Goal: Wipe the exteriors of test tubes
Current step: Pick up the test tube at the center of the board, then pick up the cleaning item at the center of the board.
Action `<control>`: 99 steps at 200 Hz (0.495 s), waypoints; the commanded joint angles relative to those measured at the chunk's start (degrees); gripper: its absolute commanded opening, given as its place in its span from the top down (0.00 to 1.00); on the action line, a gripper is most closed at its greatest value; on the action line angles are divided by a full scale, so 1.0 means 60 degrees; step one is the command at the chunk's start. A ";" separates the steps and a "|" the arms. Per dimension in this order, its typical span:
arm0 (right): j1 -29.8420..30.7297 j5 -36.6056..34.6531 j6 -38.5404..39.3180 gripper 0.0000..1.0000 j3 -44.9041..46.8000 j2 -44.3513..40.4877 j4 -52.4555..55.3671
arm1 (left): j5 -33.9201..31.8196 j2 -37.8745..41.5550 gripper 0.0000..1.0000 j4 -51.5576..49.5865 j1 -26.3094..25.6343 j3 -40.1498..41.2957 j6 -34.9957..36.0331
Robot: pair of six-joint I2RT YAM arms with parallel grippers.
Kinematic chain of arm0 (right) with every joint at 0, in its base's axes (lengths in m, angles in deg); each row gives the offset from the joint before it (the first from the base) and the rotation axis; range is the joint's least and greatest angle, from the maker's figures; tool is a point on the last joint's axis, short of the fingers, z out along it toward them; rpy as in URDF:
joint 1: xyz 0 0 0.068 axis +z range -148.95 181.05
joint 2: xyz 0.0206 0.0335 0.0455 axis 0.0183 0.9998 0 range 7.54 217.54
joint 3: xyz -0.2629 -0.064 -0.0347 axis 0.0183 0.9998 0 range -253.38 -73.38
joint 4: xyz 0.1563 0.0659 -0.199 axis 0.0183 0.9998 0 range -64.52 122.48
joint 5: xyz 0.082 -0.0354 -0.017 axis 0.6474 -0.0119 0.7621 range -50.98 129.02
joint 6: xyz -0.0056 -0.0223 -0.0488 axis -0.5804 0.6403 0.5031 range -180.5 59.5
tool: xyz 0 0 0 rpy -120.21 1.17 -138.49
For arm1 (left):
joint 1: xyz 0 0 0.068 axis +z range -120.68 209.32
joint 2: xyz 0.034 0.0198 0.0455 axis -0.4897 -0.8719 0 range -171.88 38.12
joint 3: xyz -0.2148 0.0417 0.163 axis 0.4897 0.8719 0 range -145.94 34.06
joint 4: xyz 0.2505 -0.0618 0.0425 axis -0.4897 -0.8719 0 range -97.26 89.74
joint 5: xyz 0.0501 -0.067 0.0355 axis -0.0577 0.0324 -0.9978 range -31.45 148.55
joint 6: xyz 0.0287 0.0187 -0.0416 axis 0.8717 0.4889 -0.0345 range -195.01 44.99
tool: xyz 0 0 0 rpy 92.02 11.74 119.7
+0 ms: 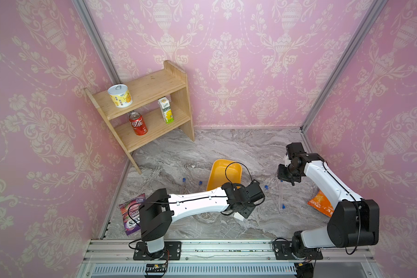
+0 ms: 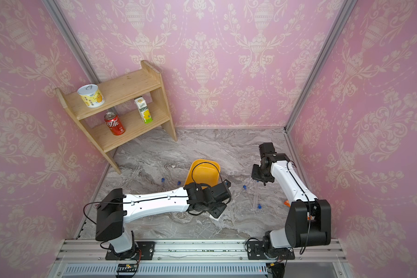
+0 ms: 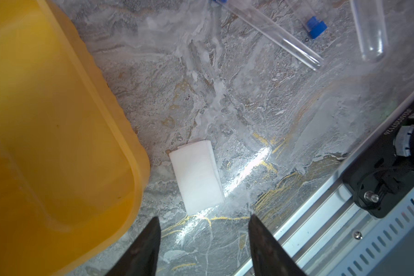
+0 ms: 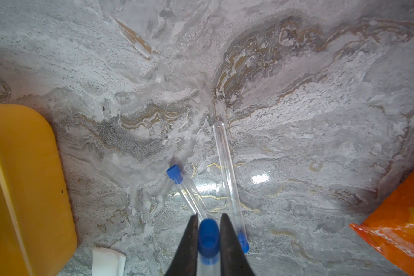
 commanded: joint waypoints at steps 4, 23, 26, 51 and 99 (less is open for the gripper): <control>-0.0081 0.0266 0.0089 0.90 0.0012 -0.0011 0.0010 | -0.0633 -0.0379 0.50 -0.0579 -0.0324 -0.0157 -0.0795; -0.0106 0.0356 0.0103 0.90 0.0011 0.0043 -0.0036 | -0.0729 -0.0541 0.61 -0.0461 -0.0386 -0.0065 -0.1064; -0.0095 0.0358 0.0103 0.90 0.0008 0.0054 -0.0035 | -0.0718 -0.0554 0.63 -0.0401 -0.0386 -0.0043 -0.1073; -0.0099 0.0411 0.0147 0.90 0.0021 0.0070 -0.0056 | -0.0622 -0.0696 0.70 -0.0258 -0.0401 -0.0043 -0.1093; -0.0097 0.0492 0.0178 0.90 0.0048 0.0059 -0.0067 | -0.0393 -0.1334 0.69 -0.0110 -0.0387 -0.0006 -0.1103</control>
